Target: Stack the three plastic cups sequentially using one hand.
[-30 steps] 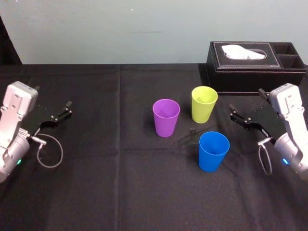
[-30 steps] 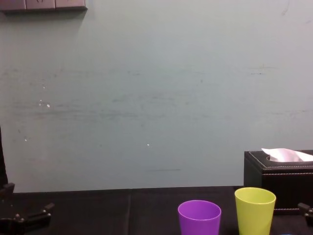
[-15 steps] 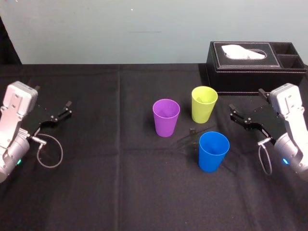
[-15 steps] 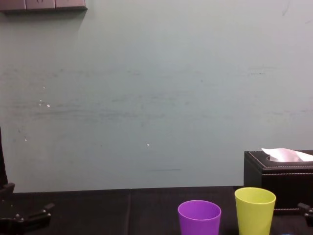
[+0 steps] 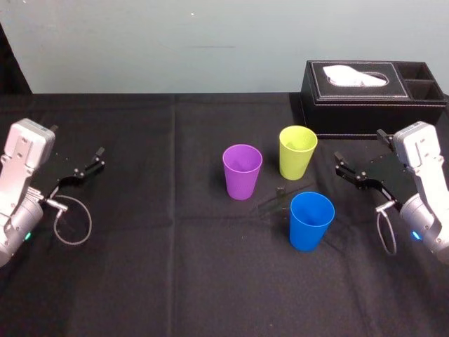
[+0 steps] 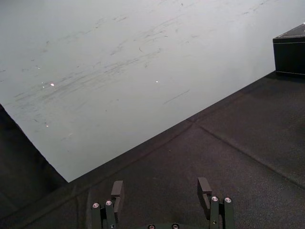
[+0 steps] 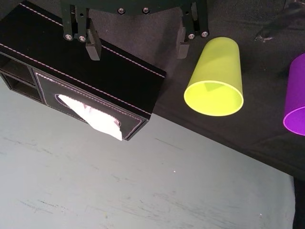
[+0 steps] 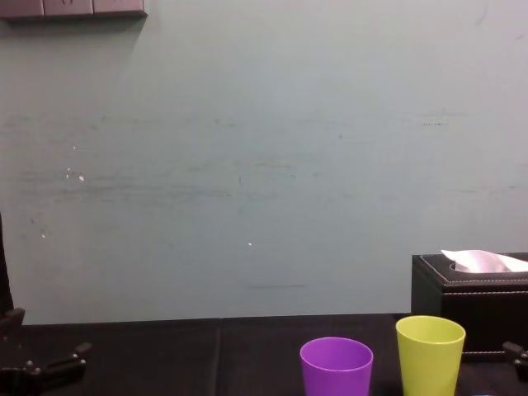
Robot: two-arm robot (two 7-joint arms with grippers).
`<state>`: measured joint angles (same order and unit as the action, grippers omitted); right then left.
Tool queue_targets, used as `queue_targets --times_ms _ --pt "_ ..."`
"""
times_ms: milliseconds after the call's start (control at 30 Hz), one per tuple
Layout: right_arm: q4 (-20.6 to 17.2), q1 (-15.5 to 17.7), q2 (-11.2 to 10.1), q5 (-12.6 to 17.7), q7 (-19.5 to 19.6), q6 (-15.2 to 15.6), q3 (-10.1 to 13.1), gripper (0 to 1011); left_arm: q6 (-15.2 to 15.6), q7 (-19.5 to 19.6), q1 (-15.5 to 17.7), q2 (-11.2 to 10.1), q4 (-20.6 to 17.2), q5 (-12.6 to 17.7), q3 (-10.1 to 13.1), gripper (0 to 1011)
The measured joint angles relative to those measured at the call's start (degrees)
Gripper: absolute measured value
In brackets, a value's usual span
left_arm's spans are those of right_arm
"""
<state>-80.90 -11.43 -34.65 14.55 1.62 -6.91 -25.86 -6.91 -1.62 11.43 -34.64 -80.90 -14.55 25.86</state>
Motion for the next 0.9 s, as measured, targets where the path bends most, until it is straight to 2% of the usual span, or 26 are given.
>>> queue_targets --times_ms 433,633,900 --pt "-0.5 0.3 0.0 0.1 -0.7 -0.2 0.5 1000 0.0 0.0 0.0 0.0 0.0 0.0 0.0 1012" --pt "-3.3 2.7 -0.9 1.9 -1.9 0.1 2.9 1000 0.0 0.0 0.0 0.0 0.0 0.0 0.0 1011" --pt "-10.5 9.7 -4.6 7.0 -4.2 3.3 7.9 1000 0.0 0.0 0.0 0.0 0.0 0.0 0.0 1011"
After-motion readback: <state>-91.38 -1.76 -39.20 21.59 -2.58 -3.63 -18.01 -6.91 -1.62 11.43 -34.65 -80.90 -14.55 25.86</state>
